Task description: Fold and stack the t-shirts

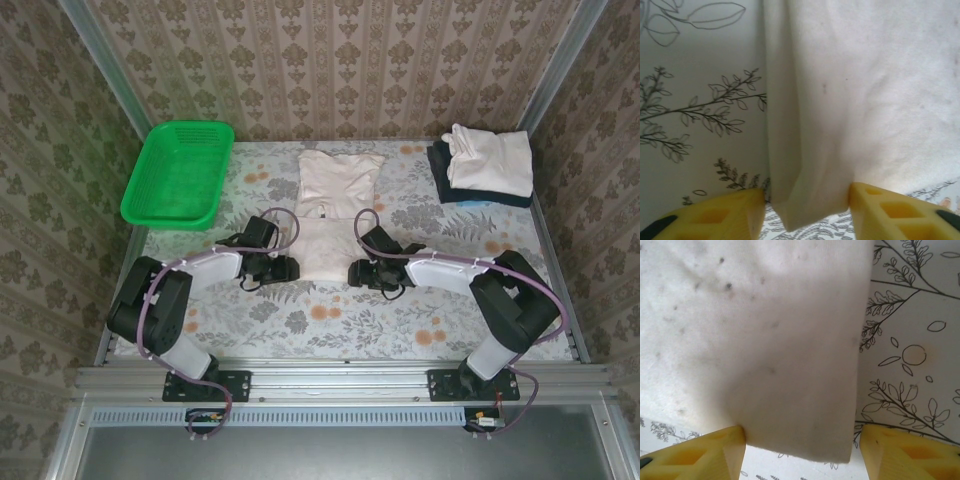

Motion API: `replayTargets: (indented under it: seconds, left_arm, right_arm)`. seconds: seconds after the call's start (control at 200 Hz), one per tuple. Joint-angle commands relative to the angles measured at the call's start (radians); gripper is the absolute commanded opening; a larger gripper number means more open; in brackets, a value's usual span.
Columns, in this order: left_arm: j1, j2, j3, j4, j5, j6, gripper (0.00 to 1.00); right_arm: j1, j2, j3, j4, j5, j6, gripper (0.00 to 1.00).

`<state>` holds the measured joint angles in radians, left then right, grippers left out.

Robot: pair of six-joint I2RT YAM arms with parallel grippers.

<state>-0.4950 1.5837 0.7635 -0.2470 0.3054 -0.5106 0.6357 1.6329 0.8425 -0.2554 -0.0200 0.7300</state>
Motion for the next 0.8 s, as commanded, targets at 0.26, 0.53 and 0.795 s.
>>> replayTargets:
  seconds: [0.26, 0.53, 0.795]
  left_arm:
    - [-0.042, 0.026, -0.002, 0.103, 0.101, -0.019, 0.06]
    - [-0.078, -0.204, -0.049, -0.008, 0.096, -0.034, 0.0]
    - [-0.106, -0.465, -0.035, -0.149, 0.009, -0.075, 0.0]
  right_arm:
    - [0.01, 0.024, 0.011, 0.01, -0.002, 0.024, 0.31]
    - [0.026, -0.231, -0.042, -0.147, -0.015, 0.037, 0.02]
    - [0.027, -0.487, 0.022, -0.38, 0.021, 0.016, 0.0]
